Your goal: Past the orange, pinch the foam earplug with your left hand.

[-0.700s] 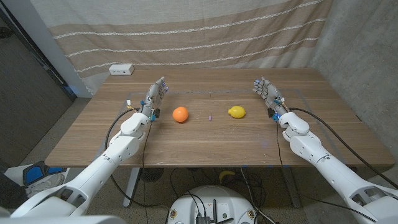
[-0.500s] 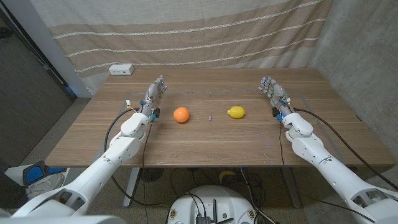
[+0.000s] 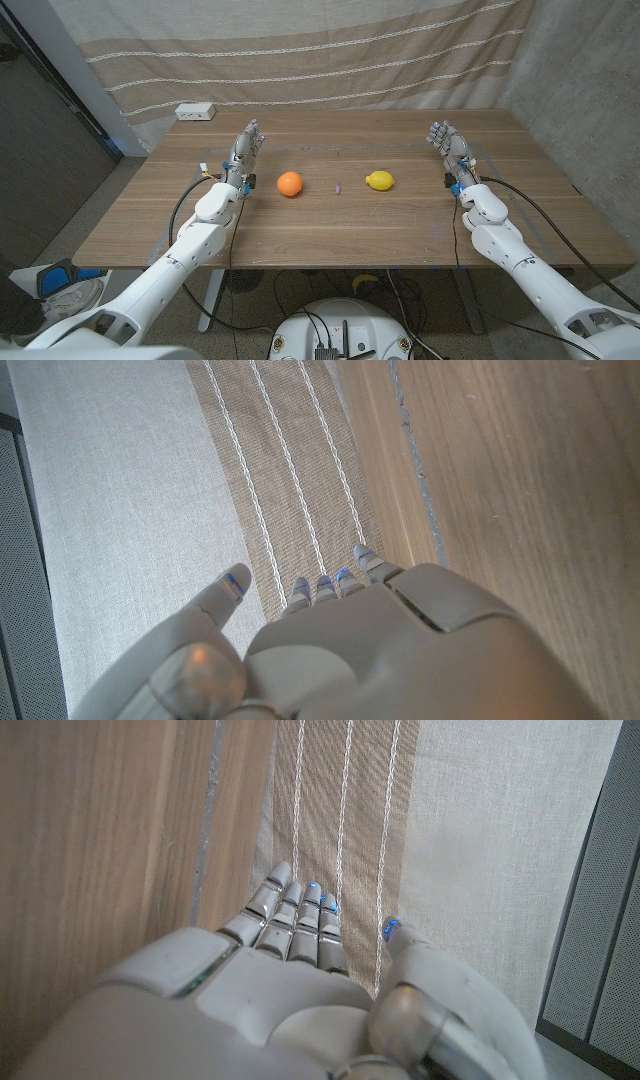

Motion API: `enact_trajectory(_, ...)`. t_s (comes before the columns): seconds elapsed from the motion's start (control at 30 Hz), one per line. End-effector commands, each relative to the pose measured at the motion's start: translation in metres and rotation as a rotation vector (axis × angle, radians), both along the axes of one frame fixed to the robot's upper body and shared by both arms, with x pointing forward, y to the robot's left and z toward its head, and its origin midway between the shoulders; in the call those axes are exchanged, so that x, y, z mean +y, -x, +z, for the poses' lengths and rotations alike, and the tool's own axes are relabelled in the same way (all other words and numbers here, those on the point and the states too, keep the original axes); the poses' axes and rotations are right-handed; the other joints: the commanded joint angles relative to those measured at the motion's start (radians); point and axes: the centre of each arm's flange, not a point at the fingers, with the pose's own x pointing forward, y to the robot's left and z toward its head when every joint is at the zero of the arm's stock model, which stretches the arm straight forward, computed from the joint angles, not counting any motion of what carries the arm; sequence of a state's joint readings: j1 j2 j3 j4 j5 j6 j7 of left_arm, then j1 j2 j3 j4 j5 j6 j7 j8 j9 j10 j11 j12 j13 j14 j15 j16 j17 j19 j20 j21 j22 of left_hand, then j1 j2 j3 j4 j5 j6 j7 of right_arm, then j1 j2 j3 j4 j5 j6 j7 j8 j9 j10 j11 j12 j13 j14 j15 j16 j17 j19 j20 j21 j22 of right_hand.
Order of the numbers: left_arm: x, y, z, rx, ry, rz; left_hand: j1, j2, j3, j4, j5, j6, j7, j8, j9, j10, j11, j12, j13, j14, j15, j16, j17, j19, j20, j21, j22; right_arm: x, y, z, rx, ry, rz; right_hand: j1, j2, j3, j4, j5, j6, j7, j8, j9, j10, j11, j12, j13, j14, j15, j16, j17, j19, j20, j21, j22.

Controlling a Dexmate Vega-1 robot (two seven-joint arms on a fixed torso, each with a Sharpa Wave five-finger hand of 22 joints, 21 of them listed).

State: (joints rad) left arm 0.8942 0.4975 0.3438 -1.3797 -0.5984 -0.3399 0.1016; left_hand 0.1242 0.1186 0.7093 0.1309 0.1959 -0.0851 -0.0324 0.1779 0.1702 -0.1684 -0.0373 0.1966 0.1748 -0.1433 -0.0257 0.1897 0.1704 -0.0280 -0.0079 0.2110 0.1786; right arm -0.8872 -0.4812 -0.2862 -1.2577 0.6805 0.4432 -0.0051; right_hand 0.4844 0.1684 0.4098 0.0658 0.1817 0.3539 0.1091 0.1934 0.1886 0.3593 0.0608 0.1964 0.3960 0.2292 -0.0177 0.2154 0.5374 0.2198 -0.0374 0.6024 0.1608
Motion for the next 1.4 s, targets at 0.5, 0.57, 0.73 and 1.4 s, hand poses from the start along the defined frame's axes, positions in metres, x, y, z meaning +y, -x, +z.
enact_trajectory(0.5, -0.006, 0.018, 0.022, -0.072, -0.198, 0.167, 0.073, -0.098, -0.054, -0.208, -0.021, -0.009, -0.033, 0.020, 0.007, 0.013, -0.001, 0.006, 0.011, 0.068, 0.013, 0.005, 0.009, -0.004, 0.042, 0.001, 0.012, 0.001, 0.001, -0.004, -0.011, -0.018, -0.024, -0.003, -0.006, 0.002, -0.034, 0.002, 0.026, 0.011, 0.014, 0.003, 0.028, 0.016, 0.012, -0.011, 0.031, 0.015, 0.015, -0.012, 0.023, 0.018, -0.012, 0.007)
enact_trajectory(0.57, -0.008, 0.019, 0.024, -0.082, -0.219, 0.178, 0.077, -0.099, -0.053, -0.215, -0.021, -0.004, -0.033, 0.022, 0.008, 0.016, -0.002, 0.007, 0.011, 0.070, 0.012, 0.006, 0.010, -0.005, 0.042, 0.001, 0.013, 0.001, 0.002, -0.004, -0.013, -0.018, -0.027, -0.004, -0.006, 0.002, -0.038, 0.002, 0.028, 0.011, 0.014, 0.003, 0.030, 0.015, 0.013, -0.013, 0.033, 0.015, 0.015, -0.013, 0.024, 0.018, -0.013, 0.008)
enact_trajectory(0.73, -0.011, 0.025, 0.029, -0.113, -0.270, 0.208, 0.086, -0.101, -0.053, -0.228, -0.021, 0.000, -0.033, 0.025, 0.008, 0.021, -0.001, 0.008, 0.012, 0.075, 0.011, 0.006, 0.010, -0.006, 0.043, 0.001, 0.013, 0.001, 0.003, -0.005, -0.017, -0.024, -0.032, -0.005, -0.007, 0.001, -0.044, 0.003, 0.033, 0.014, 0.015, 0.003, 0.034, 0.018, 0.014, -0.015, 0.035, 0.021, 0.016, -0.016, 0.027, 0.023, -0.015, 0.008)
enact_trajectory(1.4, -0.025, 0.044, 0.039, -0.198, -0.455, 0.303, 0.111, -0.101, -0.055, -0.272, -0.023, 0.046, -0.029, 0.039, 0.008, 0.064, -0.002, 0.020, 0.014, 0.108, 0.009, 0.013, 0.013, 0.001, 0.049, 0.007, 0.016, 0.004, 0.006, -0.006, -0.031, -0.030, -0.031, -0.005, -0.009, 0.002, -0.073, 0.008, 0.044, 0.015, 0.016, 0.005, 0.043, 0.018, 0.015, -0.024, 0.044, 0.021, 0.018, -0.028, 0.035, 0.028, -0.027, 0.009)
